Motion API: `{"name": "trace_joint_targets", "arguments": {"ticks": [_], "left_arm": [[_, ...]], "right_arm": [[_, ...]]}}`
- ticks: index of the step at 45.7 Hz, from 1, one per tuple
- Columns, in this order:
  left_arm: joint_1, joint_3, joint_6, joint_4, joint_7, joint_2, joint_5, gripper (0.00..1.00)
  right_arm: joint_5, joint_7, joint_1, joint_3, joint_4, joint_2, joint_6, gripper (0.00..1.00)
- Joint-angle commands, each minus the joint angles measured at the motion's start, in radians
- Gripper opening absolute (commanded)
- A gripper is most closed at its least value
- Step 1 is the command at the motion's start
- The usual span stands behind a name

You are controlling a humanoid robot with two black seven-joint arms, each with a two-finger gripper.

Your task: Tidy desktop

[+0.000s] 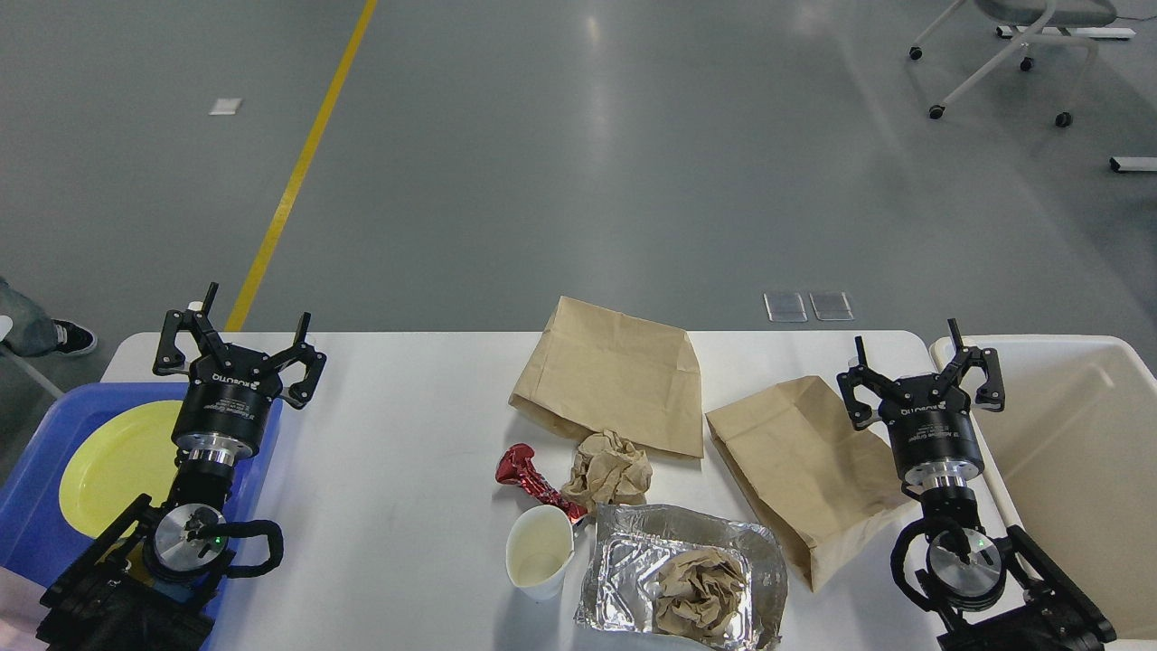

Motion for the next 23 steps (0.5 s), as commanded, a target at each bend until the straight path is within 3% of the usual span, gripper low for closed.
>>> {"name": "trace_joint_targets", "arguments": {"ticks": [1, 9, 17, 23], "left_arm": [[0.000, 0.000, 0.000, 0.000, 0.000, 0.000, 0.000, 0.99], [0.000, 0.000, 0.000, 0.000, 0.000, 0.000, 0.000, 0.99], [0.000, 0.000, 0.000, 0.000, -0.001, 0.000, 0.000, 0.99], [0.000, 0.000, 0.000, 0.000, 0.000, 0.000, 0.000, 0.99]], "right_arm": [[0.000, 0.000, -0.013, 0.002, 0.003, 0.000, 0.001, 1.00], [-0.002, -0.009, -0.025, -0.002, 0.011, -0.029, 0.018, 1.00], [0.002, -0.008, -0.014, 0.005, 0.012, -0.064, 0.141, 1.00], [0.002, -0.011, 0.019, 0.005, 0.005, -0.075, 0.150, 1.00]]}}
